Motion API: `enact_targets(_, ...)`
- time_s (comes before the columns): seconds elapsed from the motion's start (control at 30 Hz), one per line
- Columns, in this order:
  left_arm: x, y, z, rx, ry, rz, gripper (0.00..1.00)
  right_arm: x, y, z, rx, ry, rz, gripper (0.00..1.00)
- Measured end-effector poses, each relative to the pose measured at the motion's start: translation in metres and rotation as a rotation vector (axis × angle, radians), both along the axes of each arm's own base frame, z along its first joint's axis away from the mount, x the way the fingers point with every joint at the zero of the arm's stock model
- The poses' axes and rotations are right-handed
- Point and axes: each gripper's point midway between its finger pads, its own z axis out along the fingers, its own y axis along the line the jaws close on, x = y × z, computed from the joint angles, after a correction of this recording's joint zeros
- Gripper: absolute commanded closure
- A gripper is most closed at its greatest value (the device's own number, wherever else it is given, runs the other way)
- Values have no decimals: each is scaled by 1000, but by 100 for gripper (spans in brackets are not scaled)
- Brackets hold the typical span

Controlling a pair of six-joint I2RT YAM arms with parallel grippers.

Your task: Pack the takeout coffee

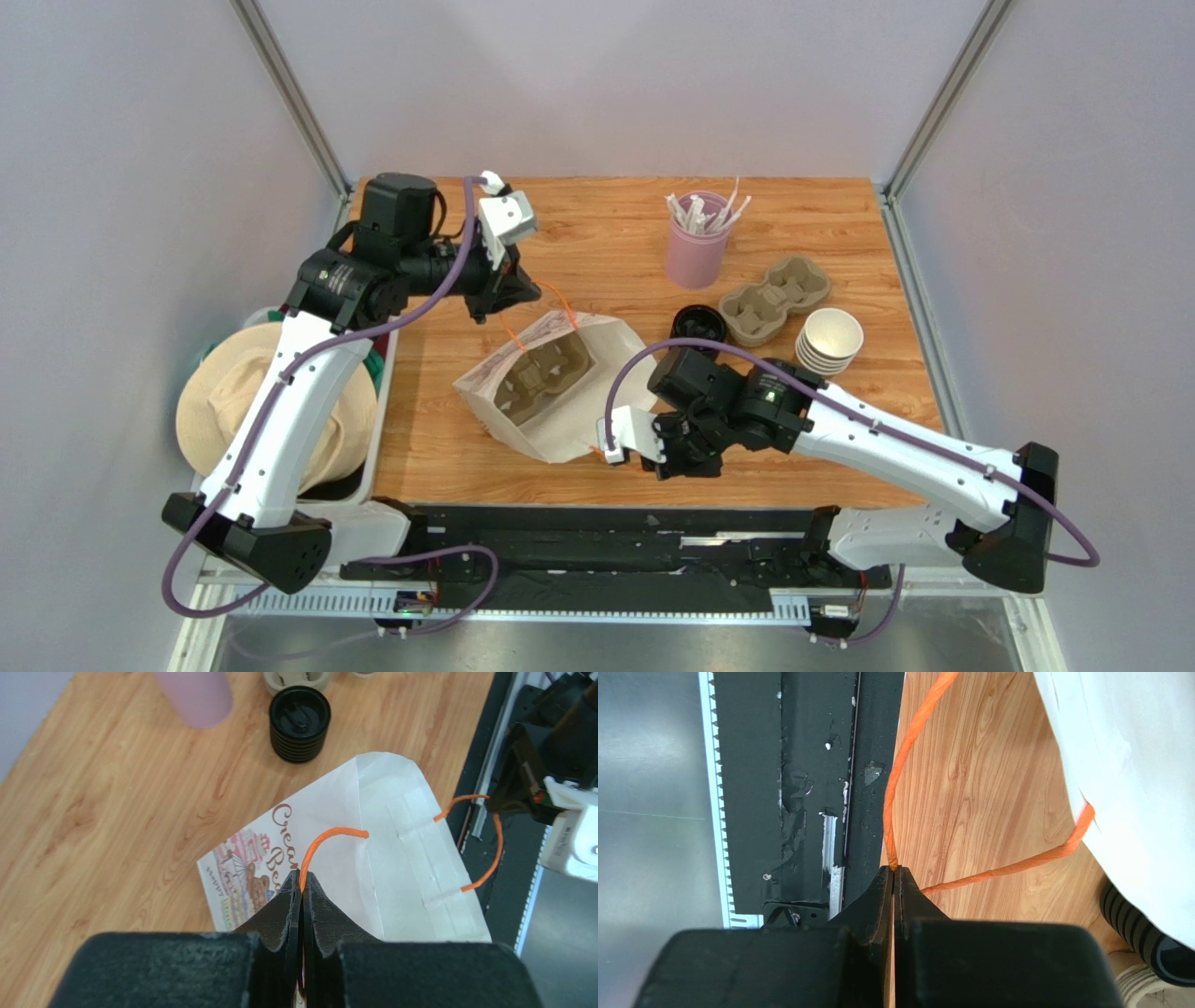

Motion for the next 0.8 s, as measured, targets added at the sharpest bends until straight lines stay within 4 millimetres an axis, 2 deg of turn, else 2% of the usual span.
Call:
enact_targets(0.17, -21, -11, -20, 43, 41, -93, 93, 1, 7, -16, -29, -13, 10, 100)
enact_targets(0.3, -32, -16, -24, 57, 47, -146, 93, 2, 13, -18, -32, -34, 18, 100)
enact_targets(0.53, -32, -16, -27, 72, 46, -151, 95, 2, 17, -16, -21, -60, 24, 100)
enact_targets(0.67, -23, -13, -23, 92, 18, -111, 96, 14, 19, 0, 6, -129, -2, 100)
enact_targets(0.8, -3, -10, -5, 105, -54, -46, 96, 39, 27, 34, 71, -266, -64, 100)
